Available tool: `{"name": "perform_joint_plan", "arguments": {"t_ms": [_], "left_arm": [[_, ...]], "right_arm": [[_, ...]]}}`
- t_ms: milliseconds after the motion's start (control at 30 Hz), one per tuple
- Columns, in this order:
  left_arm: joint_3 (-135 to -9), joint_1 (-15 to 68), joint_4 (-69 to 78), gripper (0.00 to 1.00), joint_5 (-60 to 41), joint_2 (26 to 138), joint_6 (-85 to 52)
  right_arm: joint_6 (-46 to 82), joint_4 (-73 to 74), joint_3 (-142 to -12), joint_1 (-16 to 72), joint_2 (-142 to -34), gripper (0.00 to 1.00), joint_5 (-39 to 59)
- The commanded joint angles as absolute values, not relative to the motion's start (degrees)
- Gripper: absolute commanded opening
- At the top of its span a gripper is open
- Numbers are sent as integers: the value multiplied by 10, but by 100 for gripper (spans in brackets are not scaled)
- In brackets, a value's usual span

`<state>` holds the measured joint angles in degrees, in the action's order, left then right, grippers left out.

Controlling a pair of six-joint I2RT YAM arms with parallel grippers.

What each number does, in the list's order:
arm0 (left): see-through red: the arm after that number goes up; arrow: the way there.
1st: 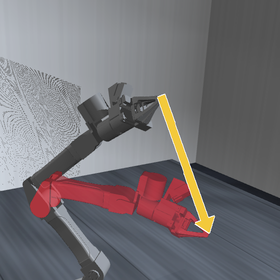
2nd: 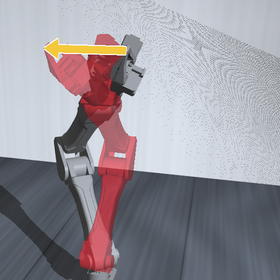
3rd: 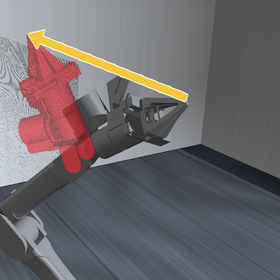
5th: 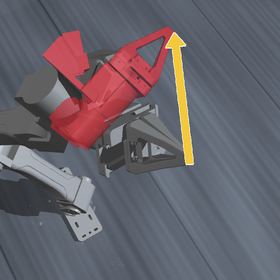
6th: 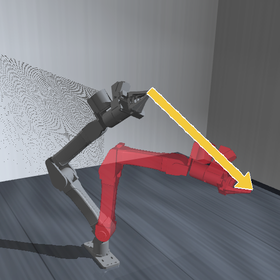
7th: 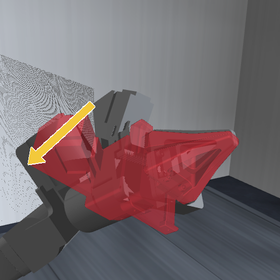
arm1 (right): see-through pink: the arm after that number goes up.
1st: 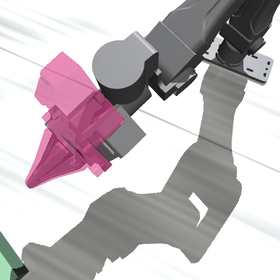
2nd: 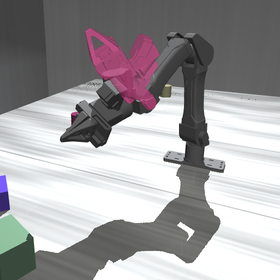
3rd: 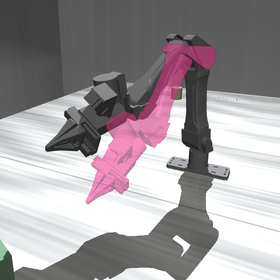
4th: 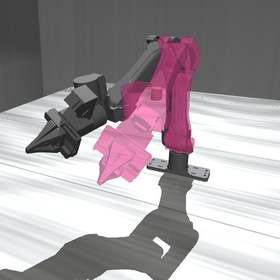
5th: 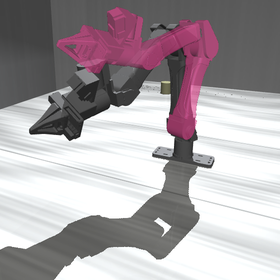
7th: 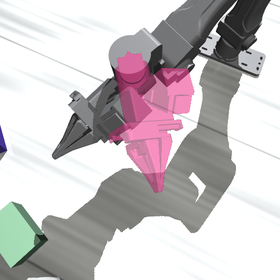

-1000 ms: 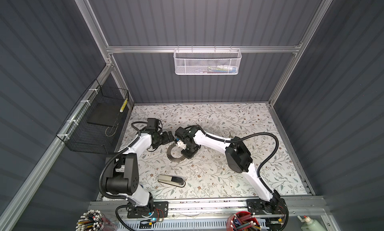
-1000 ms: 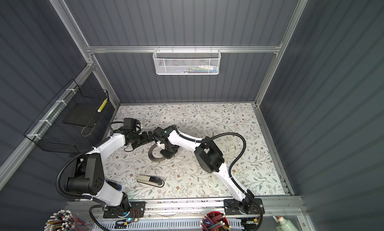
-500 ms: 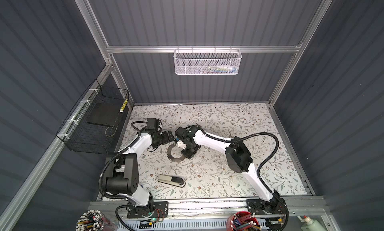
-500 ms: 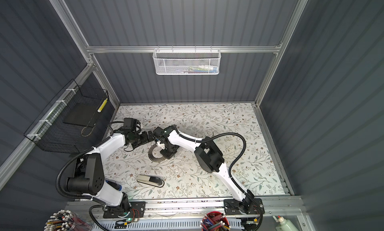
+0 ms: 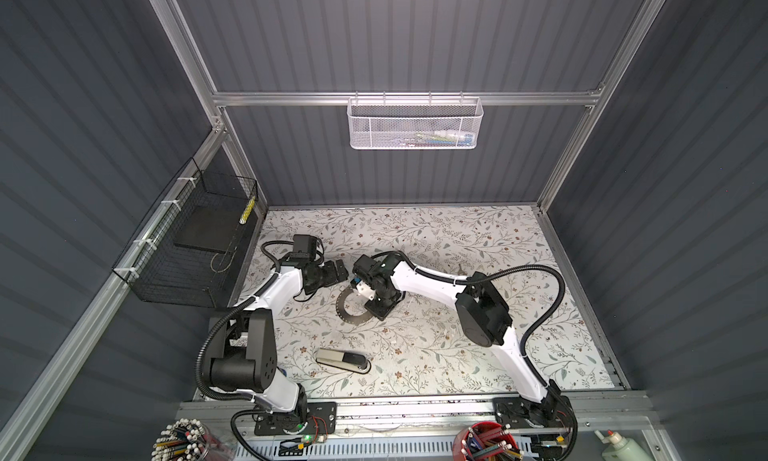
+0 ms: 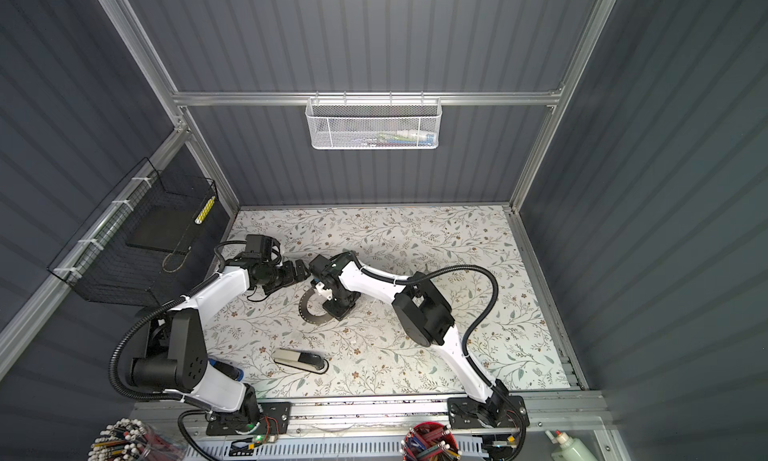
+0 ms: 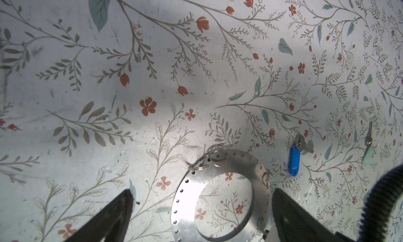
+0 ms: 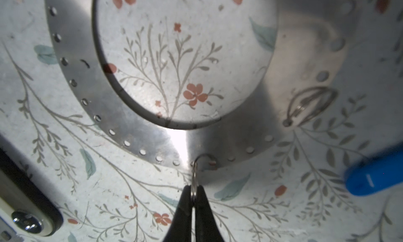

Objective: Put the keys on the keyring
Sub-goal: 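Lift the plate by the split ring with the right gripper while the left gripper rises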

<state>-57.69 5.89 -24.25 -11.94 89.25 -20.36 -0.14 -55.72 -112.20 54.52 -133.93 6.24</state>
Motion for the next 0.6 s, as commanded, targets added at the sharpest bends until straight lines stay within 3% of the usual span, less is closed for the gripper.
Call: {"name": "perform_joint_plan", "arguments": {"t_ms": [0,367,567], "left_arm": [[-574,56,-243,100,-116,876,-206],[-552,56,-200,100,-150,846,-191],[-507,64,-120,96,-178,774,-163]], "right_arm": [[-12,-543,-1105,548,-1312,7,68],[-54,-457,-963,532,-1202,7,71],[-112,-417,-904,509,-1128,6,76]]}}
